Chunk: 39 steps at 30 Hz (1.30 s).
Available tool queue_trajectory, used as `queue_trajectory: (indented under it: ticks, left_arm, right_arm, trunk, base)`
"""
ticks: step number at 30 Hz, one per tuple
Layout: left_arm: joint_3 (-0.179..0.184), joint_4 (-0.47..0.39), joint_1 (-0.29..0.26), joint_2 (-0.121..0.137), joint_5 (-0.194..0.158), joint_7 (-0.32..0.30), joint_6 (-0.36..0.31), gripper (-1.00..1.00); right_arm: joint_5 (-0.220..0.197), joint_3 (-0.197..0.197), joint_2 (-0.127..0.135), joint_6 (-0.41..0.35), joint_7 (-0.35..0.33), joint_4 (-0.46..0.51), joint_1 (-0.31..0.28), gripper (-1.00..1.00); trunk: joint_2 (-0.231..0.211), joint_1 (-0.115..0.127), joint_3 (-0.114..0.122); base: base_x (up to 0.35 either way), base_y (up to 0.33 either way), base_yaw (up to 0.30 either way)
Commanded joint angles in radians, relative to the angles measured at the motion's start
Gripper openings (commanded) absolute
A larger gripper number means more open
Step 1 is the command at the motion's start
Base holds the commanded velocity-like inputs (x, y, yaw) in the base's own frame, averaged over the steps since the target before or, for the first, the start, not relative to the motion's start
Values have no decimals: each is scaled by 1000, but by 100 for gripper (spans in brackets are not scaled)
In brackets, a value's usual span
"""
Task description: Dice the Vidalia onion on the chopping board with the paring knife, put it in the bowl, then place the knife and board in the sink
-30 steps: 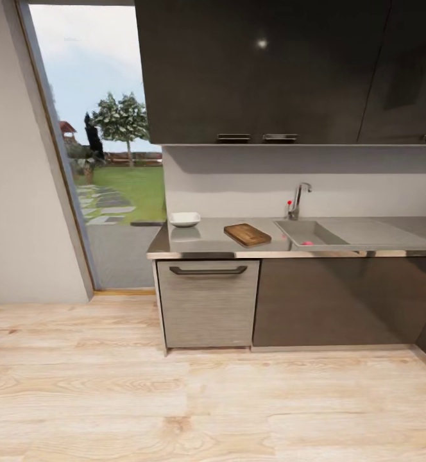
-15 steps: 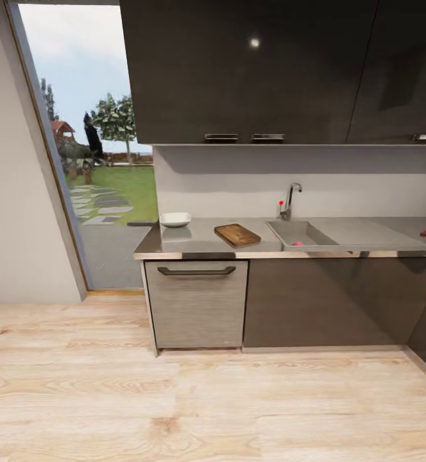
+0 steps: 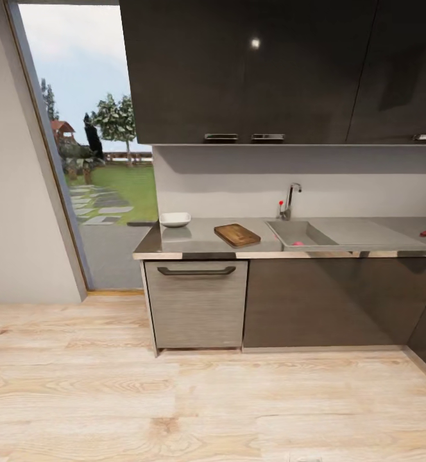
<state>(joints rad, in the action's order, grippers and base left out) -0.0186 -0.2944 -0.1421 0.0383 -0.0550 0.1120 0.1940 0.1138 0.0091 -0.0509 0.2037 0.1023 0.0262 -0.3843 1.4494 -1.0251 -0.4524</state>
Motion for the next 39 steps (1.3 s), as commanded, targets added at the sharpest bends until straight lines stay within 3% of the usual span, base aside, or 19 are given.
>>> queue_trajectory:
  ticks: [1,2,5,8,15,21,23,27,33,39]
  left_arm:
    - [1,-4,-1,1,-25,0,9,100]
    - [1,-4,-1,2,-38,0,32,100]
    - [2,-3,-1,5,-43,0,60,100]
    - [3,-1,-1,11,-45,0,76,100]
    - [3,23,-1,15,-45,-1,83,100]
    - [4,34,-1,15,-43,-1,84,100]
    - [5,38,-1,15,-44,-2,84,100]
    - [5,39,-1,15,-45,-2,84,100]
    - [5,40,-1,15,-45,-2,84,100]
    - [5,41,-1,15,-45,-2,84,100]
  right_arm:
    - [10,-1,0,30,10,35,-1,100]
    - [11,-1,0,38,19,158,-1,100]
    - [11,-3,0,19,49,298,-1,100]
    - [11,-4,-1,-65,84,457,-1,100]
    - [7,-3,-7,-434,108,1031,-1,100]
    - [6,-1,-10,-704,108,1308,-15,100]
    - [6,10,-25,-838,109,1419,-71,100]
    - [3,29,-54,-926,110,1447,-145,100]
    - [4,38,-118,-969,112,1452,-171,100]
    - [5,47,-124,-973,112,1452,-174,100]
  trunk:
    - [1,0,-1]
    - [1,0,-1]
    - [1,0,-1]
    - [1,0,-1]
    - [1,0,-1]
    - [1,0,-1]
    - [1,0,-1]
    - [1,0,-1]
    - [1,0,-1]
    - [1,0,-1]
  base:
    - [0,0,0]
    - [0,0,0]
    - [0,0,0]
    - [0,0,0]
    - [0,0,0]
    - [9,0,0]
    - [140,0,0]
    - [268,0,0]
    - [324,0,0]
    - [332,0,0]
